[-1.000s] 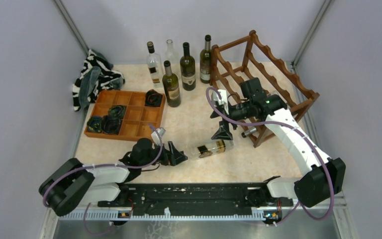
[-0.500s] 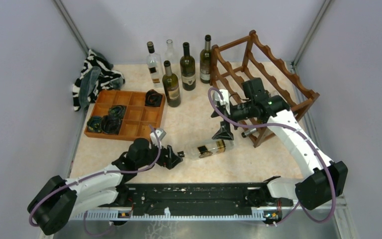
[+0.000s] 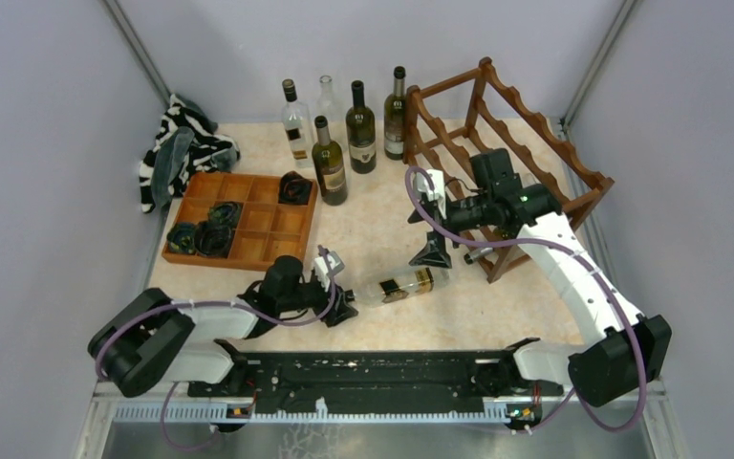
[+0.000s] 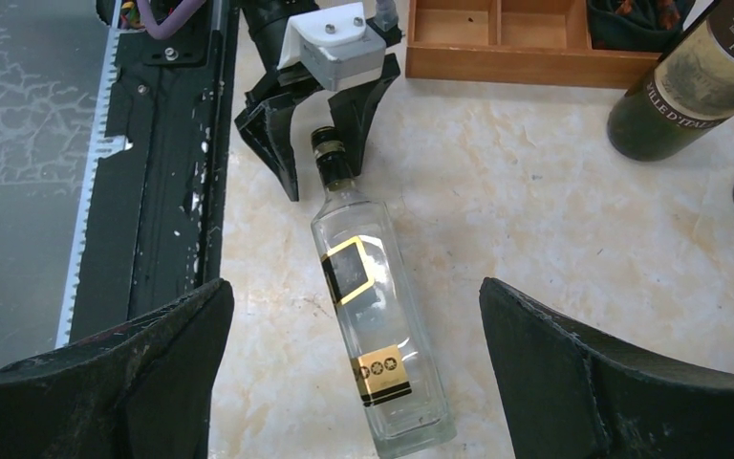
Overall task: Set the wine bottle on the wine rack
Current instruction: Pick up the wine bottle from the center of the board.
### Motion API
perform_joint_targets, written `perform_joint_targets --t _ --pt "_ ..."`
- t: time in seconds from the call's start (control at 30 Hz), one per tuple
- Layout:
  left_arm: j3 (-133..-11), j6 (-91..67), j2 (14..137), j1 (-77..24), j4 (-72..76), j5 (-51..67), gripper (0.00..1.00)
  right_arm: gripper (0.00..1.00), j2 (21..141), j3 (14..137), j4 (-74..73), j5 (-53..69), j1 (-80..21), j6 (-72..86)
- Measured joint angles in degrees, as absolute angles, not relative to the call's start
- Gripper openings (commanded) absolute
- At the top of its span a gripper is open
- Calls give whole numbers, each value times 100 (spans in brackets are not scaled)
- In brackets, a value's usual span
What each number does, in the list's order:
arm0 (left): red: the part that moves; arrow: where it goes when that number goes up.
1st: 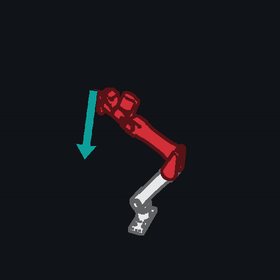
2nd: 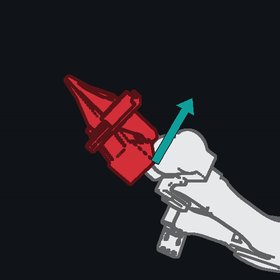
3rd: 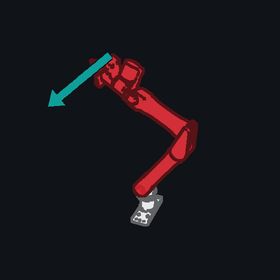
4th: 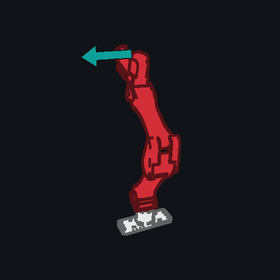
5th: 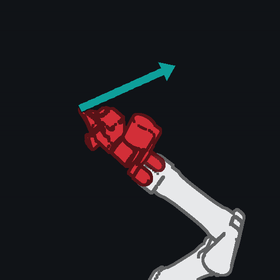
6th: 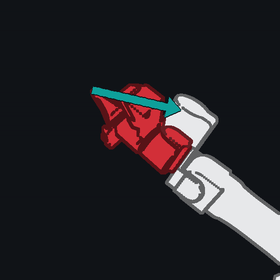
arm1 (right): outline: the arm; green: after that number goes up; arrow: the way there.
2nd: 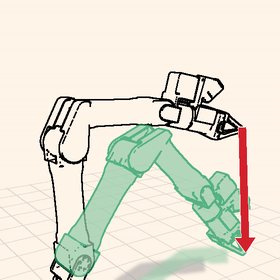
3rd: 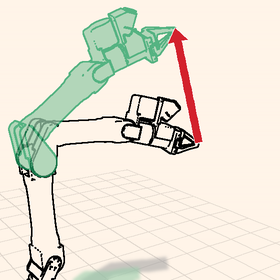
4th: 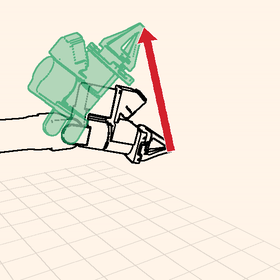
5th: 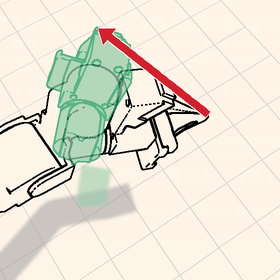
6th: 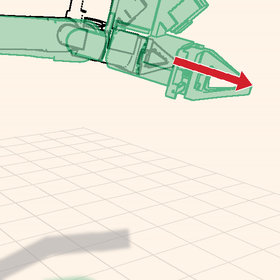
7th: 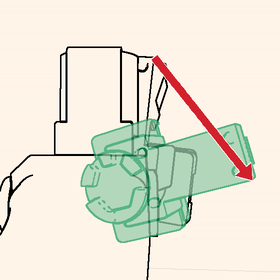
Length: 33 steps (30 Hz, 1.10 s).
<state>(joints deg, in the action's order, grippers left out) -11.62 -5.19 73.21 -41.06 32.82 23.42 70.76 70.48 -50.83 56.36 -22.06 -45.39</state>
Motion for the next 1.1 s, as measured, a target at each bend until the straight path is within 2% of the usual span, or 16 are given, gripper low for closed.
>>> perform_joint_targets --t 0.1,0.33,0.57,0.67,0.77,1.1 --pt "-1313 -244 7638 -4104 3363 2534 59 98 7050 7048 -5081 5653 -2182 -4539" --pt "-1411 38 7946 -4117 3579 2620 56 99 7026 7006 -5089 5699 -2134 -4539" --pt "-1433 268 8130 -4163 3780 2600 45 99 7026 7006 -5087 5714 -2119 -4541" --pt "-1446 322 8208 -4200 3857 2650 33 98 7026 7006 -5087 5714 -2119 -4539" --pt "-1463 353 8267 -4254 3911 2709 1 99 7026 7006 -5087 5714 -2117 -4541" --pt "-1326 -375 7907 -4246 3765 3094 0 98 7026 7006 -5089 5741 -2104 -4539"
